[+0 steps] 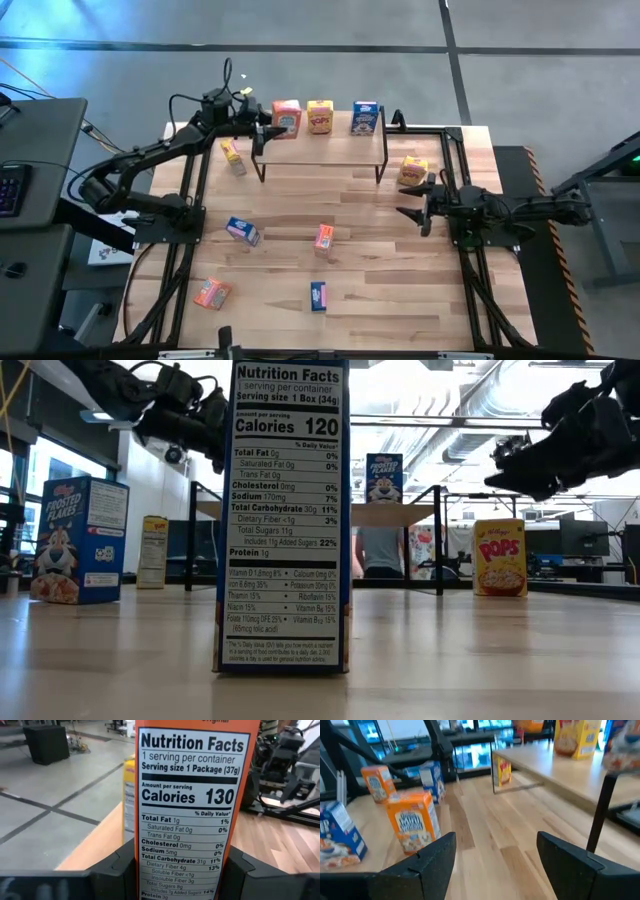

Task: Stack cereal on shelf
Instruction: Put the bottom right orange cereal box on the shelf

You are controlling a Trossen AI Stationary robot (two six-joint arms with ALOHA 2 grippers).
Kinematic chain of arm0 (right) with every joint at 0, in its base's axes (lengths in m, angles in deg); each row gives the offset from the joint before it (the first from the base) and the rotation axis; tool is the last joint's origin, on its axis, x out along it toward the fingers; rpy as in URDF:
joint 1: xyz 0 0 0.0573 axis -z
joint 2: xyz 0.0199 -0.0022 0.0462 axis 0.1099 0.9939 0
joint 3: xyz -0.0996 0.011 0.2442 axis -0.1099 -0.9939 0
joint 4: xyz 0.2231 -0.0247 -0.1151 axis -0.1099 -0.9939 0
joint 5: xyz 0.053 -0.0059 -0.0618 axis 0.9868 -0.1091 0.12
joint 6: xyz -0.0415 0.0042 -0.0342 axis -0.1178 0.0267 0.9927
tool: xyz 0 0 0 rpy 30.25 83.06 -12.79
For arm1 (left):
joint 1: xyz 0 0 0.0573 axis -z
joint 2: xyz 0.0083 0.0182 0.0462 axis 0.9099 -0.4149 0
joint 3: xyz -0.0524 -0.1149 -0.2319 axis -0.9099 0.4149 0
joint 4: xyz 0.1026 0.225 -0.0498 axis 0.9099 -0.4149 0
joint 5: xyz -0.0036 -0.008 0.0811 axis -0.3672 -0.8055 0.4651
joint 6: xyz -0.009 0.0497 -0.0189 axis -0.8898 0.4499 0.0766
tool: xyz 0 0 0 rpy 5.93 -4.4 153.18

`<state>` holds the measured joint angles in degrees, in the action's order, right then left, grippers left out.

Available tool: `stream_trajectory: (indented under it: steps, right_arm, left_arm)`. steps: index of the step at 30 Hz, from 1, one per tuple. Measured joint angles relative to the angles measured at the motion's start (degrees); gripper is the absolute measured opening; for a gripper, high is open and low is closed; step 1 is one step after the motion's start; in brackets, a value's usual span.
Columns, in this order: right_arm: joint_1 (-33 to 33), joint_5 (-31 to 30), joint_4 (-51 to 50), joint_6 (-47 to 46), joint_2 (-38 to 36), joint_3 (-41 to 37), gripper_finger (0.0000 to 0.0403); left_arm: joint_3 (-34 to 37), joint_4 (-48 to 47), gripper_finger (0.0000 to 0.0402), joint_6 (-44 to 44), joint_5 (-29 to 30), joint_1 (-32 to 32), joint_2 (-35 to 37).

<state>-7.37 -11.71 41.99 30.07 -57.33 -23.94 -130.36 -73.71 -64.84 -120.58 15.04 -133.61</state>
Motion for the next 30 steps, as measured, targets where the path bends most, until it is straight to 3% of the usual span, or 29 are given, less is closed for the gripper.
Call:
stream_trajectory:
  steps: [15, 30]
  right_arm:
    - [0.0, 0.0, -1.7, -0.5, 0.0, 0.0, 0.0271]
    - [0.0, 1.6, -2.3, -0.9, 0.1, 0.0, 0.0271]
  left_arm:
    - [0.0, 5.6, 0.0166, 0.0, -10.5, -5.6, -7.7]
    - [0.0, 7.4, 0.0166, 6.3, -12.7, -5.8, -9.1]
